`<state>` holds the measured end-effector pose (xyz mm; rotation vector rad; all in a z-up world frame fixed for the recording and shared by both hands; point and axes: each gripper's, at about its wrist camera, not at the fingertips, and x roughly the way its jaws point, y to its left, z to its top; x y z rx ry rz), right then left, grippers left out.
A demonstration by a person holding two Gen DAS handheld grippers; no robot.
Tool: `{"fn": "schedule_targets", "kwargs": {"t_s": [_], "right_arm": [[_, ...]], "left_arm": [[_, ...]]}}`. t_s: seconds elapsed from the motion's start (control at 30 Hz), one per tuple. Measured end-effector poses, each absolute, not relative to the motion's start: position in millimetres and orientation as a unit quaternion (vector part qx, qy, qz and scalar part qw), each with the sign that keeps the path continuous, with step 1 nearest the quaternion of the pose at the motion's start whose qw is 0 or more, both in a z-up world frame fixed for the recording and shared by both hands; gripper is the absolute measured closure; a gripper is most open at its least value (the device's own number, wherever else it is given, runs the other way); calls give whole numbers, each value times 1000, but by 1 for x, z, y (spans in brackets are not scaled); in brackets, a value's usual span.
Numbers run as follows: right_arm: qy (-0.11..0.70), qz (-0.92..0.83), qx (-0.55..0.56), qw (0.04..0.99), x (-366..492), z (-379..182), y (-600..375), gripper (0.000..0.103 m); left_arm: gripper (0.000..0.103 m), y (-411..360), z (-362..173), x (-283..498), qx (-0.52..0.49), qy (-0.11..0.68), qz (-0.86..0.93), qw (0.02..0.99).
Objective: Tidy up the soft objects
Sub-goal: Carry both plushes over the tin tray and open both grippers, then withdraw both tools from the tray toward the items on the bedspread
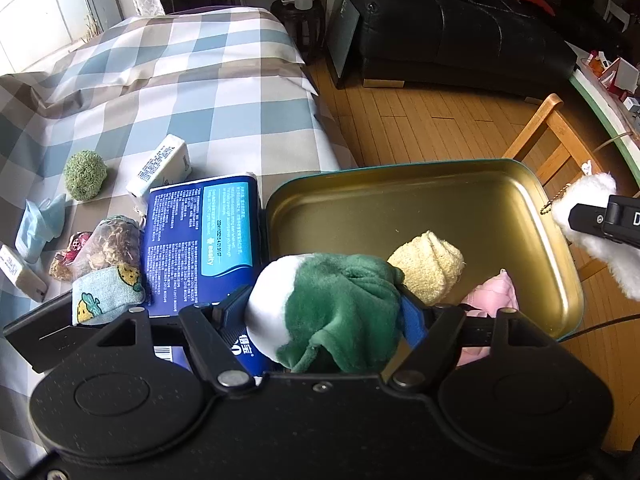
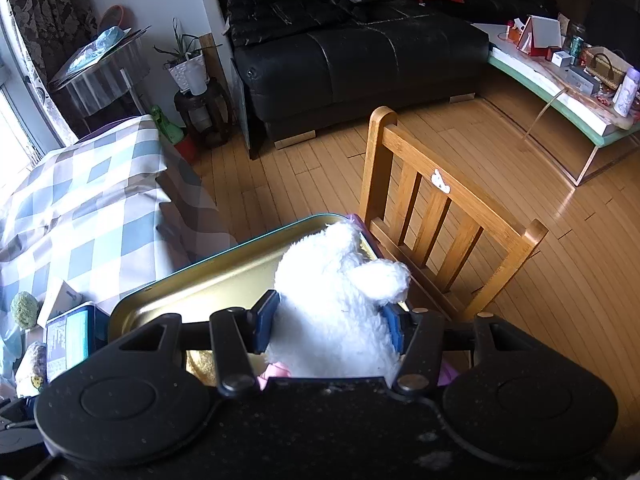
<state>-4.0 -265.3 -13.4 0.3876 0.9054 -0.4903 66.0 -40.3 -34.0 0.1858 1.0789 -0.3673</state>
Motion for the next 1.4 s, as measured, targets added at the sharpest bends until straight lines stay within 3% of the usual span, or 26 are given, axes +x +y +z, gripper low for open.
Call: {"fn": "schedule_targets", "kwargs": {"t_s": [0.07, 0.2, 0.8, 1.4], "right_arm": [[427, -231, 182, 855, -4, -12, -264, 51], [421, -221, 174, 862, -2, -9, -259, 41], [399, -224, 211, 864, -15, 4, -262, 41], [394, -199, 173, 880, -18, 15, -229, 40]], "left_arm": [[31, -41, -34, 66, 91, 511, -175, 837], [29, -44, -36, 63, 98, 509, -178, 836], [29, -35, -27, 56, 87, 499, -174, 844], [29, -33, -15, 37, 106, 480, -170, 854]]}}
